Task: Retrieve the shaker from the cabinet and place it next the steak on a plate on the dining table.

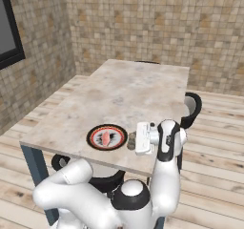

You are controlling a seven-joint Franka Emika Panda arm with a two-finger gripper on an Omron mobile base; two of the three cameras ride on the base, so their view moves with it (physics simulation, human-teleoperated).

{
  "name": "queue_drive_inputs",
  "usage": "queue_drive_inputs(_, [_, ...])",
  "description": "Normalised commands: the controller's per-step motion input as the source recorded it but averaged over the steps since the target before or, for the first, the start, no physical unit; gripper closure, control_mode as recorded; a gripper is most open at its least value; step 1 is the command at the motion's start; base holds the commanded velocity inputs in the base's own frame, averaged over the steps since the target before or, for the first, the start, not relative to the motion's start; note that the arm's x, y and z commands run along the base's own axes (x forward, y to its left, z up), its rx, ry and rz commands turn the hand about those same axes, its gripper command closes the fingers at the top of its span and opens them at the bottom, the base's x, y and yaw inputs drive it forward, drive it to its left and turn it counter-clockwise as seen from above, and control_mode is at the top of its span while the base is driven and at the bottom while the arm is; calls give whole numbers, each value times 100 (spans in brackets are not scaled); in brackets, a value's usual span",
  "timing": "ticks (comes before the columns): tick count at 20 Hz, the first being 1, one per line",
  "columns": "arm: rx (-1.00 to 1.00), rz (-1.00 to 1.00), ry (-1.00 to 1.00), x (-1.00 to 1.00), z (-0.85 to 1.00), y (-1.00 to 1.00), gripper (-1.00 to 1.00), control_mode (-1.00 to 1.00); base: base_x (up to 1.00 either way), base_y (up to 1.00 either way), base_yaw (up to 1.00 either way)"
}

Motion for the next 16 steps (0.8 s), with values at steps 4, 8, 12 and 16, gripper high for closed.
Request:
queue_drive_inputs(4, [-1, -5, 0, 18, -28, -1, 100, -100, 0, 0, 0])
queue_drive_inputs(8, [0, -7, 0, 18, -23, -5, 100, -100, 0, 0, 0])
queue_drive_inputs(12, [0, -11, 0, 19, -17, -10, 100, -100, 0, 0, 0])
queue_drive_inputs(16, [0, -17, 0, 17, -17, 0, 100, -100, 0, 0, 0])
